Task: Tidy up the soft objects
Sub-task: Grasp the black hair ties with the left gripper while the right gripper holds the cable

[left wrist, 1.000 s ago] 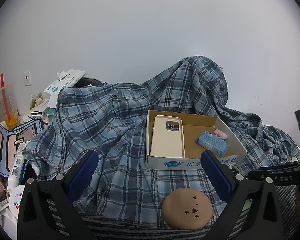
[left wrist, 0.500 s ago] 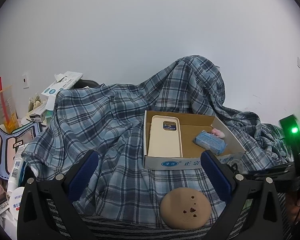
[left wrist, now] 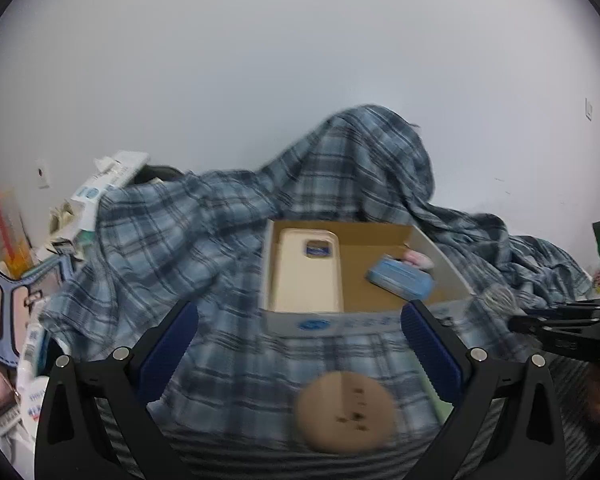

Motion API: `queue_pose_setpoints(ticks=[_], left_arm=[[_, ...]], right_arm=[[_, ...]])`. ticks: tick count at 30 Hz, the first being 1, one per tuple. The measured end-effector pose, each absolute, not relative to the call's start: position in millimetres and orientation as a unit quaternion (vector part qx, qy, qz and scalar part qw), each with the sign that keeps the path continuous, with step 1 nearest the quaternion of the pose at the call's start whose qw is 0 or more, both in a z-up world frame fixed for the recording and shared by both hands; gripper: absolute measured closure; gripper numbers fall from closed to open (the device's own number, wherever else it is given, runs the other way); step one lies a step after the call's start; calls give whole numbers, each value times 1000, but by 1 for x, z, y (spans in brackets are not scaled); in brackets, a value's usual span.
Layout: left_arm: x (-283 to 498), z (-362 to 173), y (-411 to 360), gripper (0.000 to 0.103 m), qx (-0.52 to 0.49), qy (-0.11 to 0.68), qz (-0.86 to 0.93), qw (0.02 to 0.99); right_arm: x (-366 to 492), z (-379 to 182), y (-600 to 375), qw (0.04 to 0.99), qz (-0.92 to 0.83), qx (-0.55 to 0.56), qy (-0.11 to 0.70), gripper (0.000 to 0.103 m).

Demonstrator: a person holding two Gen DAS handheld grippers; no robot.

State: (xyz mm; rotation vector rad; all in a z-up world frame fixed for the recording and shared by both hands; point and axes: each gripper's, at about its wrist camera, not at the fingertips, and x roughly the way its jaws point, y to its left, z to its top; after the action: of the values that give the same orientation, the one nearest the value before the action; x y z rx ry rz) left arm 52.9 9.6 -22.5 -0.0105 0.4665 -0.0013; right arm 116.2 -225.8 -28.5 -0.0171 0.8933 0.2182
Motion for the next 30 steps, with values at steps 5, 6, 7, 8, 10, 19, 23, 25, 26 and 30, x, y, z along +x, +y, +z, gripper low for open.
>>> queue_pose_setpoints(ticks=[5, 6, 7, 8, 10, 19, 23, 25, 26, 30], left_arm=[[61, -20, -36, 7, 32, 258, -37, 965], [64, -19, -44, 9, 34, 259, -44, 964], [68, -19, -51, 9, 34, 264, -52, 963], [73, -19, -58, 10, 34, 271, -61, 960], [84, -25, -72, 14, 38, 287, -74, 954], [113, -59, -96, 15, 48, 346, -116, 930], [121, -65, -102, 26, 56, 363, -145, 919], [125, -70, -104, 34, 58, 373, -160, 912], [127, -74, -104, 34, 56, 382, -162, 908], [134, -83, -107, 51, 58, 403, -160, 899]], right_arm=[[110, -24, -232, 914, 108, 9, 392, 85], [108, -21, -233, 917, 108, 11, 384, 85], [106, -19, -234, 920, 107, 11, 376, 85], [104, -17, -234, 923, 105, 8, 370, 85], [101, -14, -234, 928, 100, 4, 359, 85], [98, -15, -236, 929, 111, 13, 353, 85], [95, -13, -238, 931, 112, 17, 347, 85], [94, -13, -240, 931, 110, 22, 347, 85], [93, -13, -240, 931, 110, 23, 347, 85], [93, -13, -237, 930, 112, 18, 349, 85]])
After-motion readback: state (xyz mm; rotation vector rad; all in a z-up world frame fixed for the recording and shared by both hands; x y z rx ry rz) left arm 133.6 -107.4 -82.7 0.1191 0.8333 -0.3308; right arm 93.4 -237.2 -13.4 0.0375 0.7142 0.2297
